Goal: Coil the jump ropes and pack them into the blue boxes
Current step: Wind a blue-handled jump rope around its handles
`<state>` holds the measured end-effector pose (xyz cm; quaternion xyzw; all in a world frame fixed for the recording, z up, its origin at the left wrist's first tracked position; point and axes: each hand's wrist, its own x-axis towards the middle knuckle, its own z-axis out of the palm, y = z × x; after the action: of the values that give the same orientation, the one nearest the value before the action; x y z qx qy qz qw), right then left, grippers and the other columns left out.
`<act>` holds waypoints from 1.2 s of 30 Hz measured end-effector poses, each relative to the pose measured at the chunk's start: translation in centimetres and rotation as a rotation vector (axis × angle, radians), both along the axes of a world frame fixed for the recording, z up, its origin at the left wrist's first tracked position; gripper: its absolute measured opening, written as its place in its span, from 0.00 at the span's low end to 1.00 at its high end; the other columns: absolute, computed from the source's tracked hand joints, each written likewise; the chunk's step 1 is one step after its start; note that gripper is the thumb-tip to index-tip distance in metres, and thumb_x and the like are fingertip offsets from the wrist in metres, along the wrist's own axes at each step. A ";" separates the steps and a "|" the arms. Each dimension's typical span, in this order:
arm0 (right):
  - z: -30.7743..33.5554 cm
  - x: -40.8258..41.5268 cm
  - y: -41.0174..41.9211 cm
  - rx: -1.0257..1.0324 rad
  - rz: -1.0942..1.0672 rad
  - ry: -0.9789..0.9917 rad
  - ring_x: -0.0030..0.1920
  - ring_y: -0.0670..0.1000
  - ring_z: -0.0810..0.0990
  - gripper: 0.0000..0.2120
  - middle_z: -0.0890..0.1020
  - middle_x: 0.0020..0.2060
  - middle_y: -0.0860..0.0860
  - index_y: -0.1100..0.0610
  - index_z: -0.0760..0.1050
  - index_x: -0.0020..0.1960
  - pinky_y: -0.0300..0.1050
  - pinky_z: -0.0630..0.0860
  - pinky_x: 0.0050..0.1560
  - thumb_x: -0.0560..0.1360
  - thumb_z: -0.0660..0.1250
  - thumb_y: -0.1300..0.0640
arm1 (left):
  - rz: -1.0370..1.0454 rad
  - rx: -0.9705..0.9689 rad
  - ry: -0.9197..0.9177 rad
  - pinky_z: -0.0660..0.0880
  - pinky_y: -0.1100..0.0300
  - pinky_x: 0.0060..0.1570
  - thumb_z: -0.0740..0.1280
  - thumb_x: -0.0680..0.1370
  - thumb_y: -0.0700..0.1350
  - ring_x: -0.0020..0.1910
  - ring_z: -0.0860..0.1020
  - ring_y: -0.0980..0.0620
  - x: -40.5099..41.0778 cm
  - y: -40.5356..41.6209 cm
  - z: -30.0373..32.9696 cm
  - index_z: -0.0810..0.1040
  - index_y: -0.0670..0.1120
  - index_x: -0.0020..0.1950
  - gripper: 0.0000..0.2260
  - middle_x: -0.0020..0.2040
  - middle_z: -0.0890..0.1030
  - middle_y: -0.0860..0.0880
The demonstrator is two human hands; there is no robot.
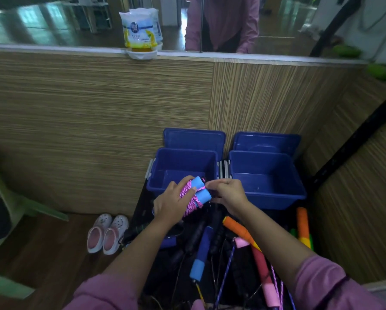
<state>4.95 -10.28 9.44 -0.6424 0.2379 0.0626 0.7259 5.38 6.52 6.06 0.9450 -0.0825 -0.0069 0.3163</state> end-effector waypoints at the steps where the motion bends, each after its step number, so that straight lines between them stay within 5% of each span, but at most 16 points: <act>1: 0.1 0.0 0.0 -0.019 0.007 -0.009 0.44 0.58 0.83 0.01 0.83 0.42 0.62 0.66 0.81 0.41 0.50 0.81 0.42 0.70 0.70 0.68 | 0.010 -0.009 0.001 0.71 0.57 0.43 0.51 0.76 0.66 0.43 0.76 0.54 0.1 0.0 0.0 0.65 0.64 0.68 0.21 0.49 0.73 0.54; 9: 0.4 0.5 0.2 -0.049 -0.017 0.097 0.38 0.56 0.80 0.02 0.80 0.36 0.59 0.64 0.76 0.39 0.54 0.80 0.45 0.69 0.68 0.68 | 0.008 -0.083 -0.017 0.70 0.54 0.43 0.56 0.79 0.61 0.45 0.76 0.48 0.3 -1.6 0.9 0.67 0.53 0.58 0.15 0.50 0.75 0.53; 13: 0.9 0.2 -0.4 0.043 0.096 0.069 0.43 0.54 0.80 0.03 0.81 0.42 0.59 0.64 0.78 0.45 0.56 0.78 0.52 0.74 0.65 0.67 | -0.002 -0.089 0.016 0.71 0.54 0.47 0.53 0.78 0.64 0.48 0.76 0.48 0.6 -1.6 0.5 0.66 0.59 0.66 0.20 0.52 0.74 0.51; 16: 0.4 0.1 0.0 0.097 0.093 -0.026 0.44 0.53 0.79 0.08 0.80 0.46 0.57 0.61 0.77 0.52 0.52 0.78 0.50 0.74 0.64 0.68 | 0.070 -0.246 0.139 0.73 0.50 0.53 0.56 0.79 0.62 0.51 0.77 0.47 1.2 -2.2 -0.1 0.68 0.60 0.63 0.15 0.52 0.76 0.48; 20: -1.2 -0.1 0.4 -0.013 0.122 -0.155 0.51 0.53 0.79 0.32 0.75 0.57 0.53 0.51 0.67 0.65 0.51 0.78 0.52 0.67 0.73 0.69 | 0.184 -0.588 0.259 0.70 0.56 0.49 0.62 0.79 0.56 0.51 0.77 0.49 1.3 -3.2 0.4 0.72 0.53 0.57 0.10 0.53 0.79 0.47; 22: -1.9 -0.6 0.6 -0.070 0.276 -0.161 0.51 0.52 0.80 0.51 0.74 0.60 0.53 0.44 0.53 0.74 0.48 0.79 0.48 0.61 0.75 0.69 | 0.242 -0.723 0.338 0.71 0.58 0.44 0.63 0.79 0.53 0.48 0.78 0.49 1.2 -3.7 0.8 0.73 0.50 0.57 0.11 0.52 0.80 0.45; 25: -2.9 -0.9 1.2 -0.213 0.400 -0.187 0.59 0.50 0.78 0.70 0.71 0.65 0.51 0.38 0.36 0.74 0.51 0.79 0.56 0.51 0.81 0.65 | 0.257 -0.852 0.420 0.74 0.59 0.41 0.63 0.79 0.53 0.47 0.80 0.49 1.4 -4.3 0.7 0.73 0.49 0.58 0.11 0.51 0.82 0.44; 31: -2.0 -1.0 0.6 -0.215 0.472 -0.185 0.57 0.48 0.78 0.65 0.74 0.62 0.45 0.42 0.39 0.76 0.46 0.80 0.50 0.57 0.77 0.74 | 0.190 -0.892 0.482 0.76 0.46 0.56 0.59 0.81 0.51 0.52 0.80 0.45 1.7 -4.2 0.3 0.71 0.51 0.59 0.09 0.52 0.81 0.44; 36: -1.9 -0.9 0.0 -0.228 0.534 -0.213 0.59 0.48 0.79 0.65 0.74 0.62 0.44 0.38 0.41 0.76 0.52 0.78 0.58 0.58 0.79 0.72 | 0.205 -0.893 0.500 0.74 0.58 0.44 0.55 0.83 0.48 0.43 0.76 0.52 1.3 -4.1 0.5 0.67 0.44 0.57 0.09 0.46 0.77 0.48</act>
<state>4.02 -10.23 7.51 -0.7624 -0.0112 0.1565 0.6278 6.72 2.38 6.60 0.6909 0.0934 -0.1654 0.6975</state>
